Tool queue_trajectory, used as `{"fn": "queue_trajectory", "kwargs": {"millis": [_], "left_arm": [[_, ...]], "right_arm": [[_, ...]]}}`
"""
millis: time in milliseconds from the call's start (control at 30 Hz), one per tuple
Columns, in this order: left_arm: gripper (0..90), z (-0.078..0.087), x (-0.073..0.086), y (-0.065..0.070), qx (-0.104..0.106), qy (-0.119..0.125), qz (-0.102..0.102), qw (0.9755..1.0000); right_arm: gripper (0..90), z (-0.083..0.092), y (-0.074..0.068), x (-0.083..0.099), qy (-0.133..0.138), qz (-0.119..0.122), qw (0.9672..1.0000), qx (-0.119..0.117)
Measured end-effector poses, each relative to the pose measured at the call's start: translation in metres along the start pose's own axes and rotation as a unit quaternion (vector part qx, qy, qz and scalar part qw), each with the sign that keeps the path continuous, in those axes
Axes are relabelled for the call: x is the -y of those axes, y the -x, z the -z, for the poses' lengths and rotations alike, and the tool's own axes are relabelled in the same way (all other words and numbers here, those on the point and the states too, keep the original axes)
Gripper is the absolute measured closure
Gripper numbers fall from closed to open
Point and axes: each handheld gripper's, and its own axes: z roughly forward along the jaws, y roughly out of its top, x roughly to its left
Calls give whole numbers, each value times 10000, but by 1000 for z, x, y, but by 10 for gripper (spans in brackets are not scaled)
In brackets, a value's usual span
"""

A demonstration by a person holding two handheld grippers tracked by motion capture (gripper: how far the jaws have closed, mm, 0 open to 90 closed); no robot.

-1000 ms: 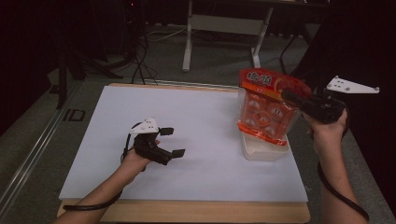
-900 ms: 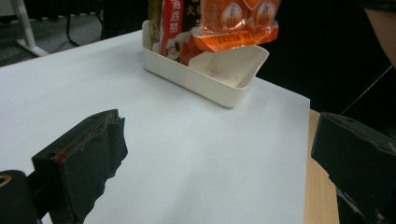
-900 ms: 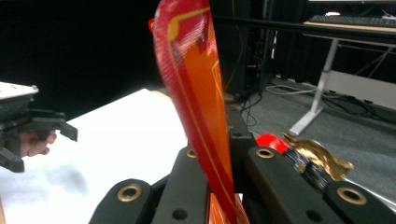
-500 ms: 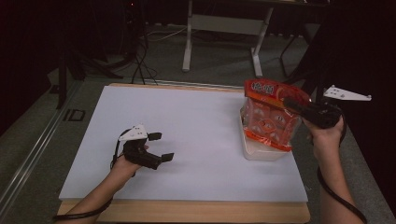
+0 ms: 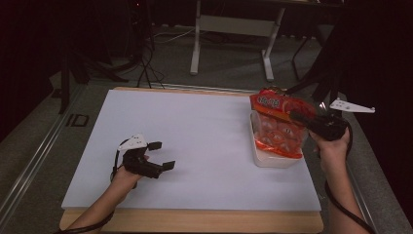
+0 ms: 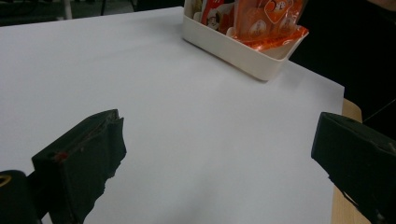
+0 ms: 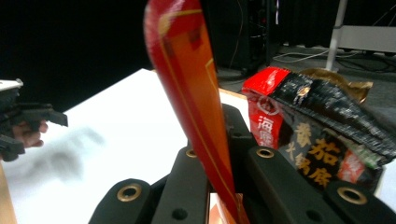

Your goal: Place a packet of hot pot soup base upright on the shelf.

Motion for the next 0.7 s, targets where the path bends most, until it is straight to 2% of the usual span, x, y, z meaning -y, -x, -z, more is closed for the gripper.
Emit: {"fn": "queue_trajectory", "kwargs": {"millis": [67,133,200,233,267,500,633,667,700], "left_arm": [[22,-2,1,0,0,-41,-12,10000],[22,-3,2,0,27,-60,-12,10000],[22,-5,3,0,24,-89,-11,10000],[22,-6,3,-1,40,-103,-22,9999],[22,-6,4,-1,54,-102,-16,9999],[22,-6,4,-1,51,-80,-5,10000],[22,-6,4,-2,61,-85,4,9999],[22,-6,5,-2,67,-88,13,9999],[22,-7,5,-2,71,-92,8,9999]], "right_arm": [[900,-1,0,2,41,-52,10000,-60],[900,-3,1,4,0,-52,10000,-22],[900,-6,4,7,16,-243,9996,-155],[900,-7,4,9,-14,-235,9996,-154],[900,-8,3,10,-29,-191,9997,-116],[900,-7,9,18,87,-290,9995,-66],[899,-10,15,29,-96,-334,9993,105],[899,-8,21,36,-70,-441,9989,174],[899,-8,21,36,-70,-441,9989,174]]}}
